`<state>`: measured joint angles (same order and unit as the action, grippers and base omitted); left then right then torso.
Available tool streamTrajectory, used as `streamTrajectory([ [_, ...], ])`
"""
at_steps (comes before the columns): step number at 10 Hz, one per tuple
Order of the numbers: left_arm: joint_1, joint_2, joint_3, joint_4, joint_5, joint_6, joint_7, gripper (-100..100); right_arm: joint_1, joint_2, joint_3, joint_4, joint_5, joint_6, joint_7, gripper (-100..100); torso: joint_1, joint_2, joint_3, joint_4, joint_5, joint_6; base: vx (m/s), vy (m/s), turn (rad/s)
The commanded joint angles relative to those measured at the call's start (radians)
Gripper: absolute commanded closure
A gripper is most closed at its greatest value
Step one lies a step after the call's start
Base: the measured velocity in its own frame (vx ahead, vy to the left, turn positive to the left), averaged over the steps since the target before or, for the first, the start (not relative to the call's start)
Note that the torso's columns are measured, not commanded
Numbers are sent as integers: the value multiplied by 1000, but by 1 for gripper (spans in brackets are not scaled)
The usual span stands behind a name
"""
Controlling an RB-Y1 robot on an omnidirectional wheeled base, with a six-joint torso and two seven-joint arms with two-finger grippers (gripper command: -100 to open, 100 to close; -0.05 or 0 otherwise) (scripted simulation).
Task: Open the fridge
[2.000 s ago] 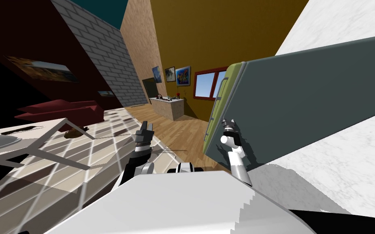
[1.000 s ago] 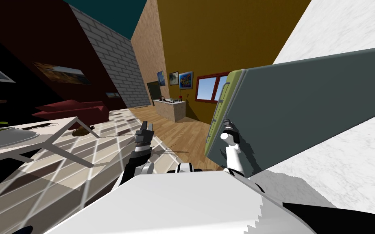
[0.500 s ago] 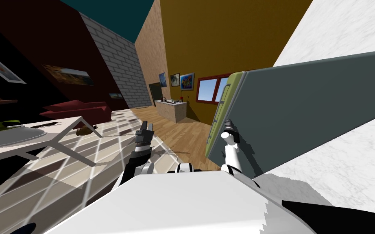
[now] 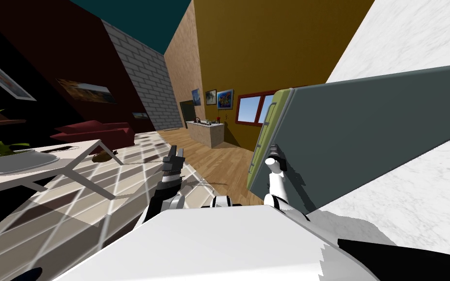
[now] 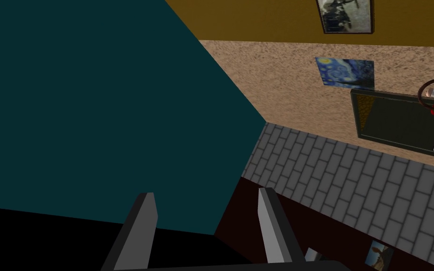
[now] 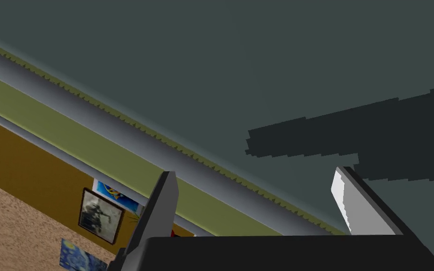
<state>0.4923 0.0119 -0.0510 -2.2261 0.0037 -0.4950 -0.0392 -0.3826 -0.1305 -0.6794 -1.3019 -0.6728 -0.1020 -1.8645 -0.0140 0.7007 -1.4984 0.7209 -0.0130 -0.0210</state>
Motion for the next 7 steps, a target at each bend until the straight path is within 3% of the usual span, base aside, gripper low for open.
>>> streamTrajectory([
  [1, 0, 0, 0, 0, 0, 0, 0, 0, -34, 16, -15, 64, -35, 18, -73, -100, 0, -3, -2, -1, -1, -2, 5, 23, 35],
  [3, 0, 0, 0, 0, 0, 0, 0, 0, -53, 18, -33, 89, -55, 23, -112, -100, 1, -5, -3, -2, -1, -4, 0, 16, 12],
  [6, 0, 0, 0, 0, 0, 0, 0, 0, -53, 18, -33, 89, -55, 23, -114, -100, 2, -6, -4, -3, -2, -6, 5, 12, -1],
  [7, 0, 0, 0, 0, 0, 0, 0, 0, -71, 19, -50, 111, -73, 27, -149, -100, -1, -9, -5, -3, -2, -8, -4, 16, 90],
])
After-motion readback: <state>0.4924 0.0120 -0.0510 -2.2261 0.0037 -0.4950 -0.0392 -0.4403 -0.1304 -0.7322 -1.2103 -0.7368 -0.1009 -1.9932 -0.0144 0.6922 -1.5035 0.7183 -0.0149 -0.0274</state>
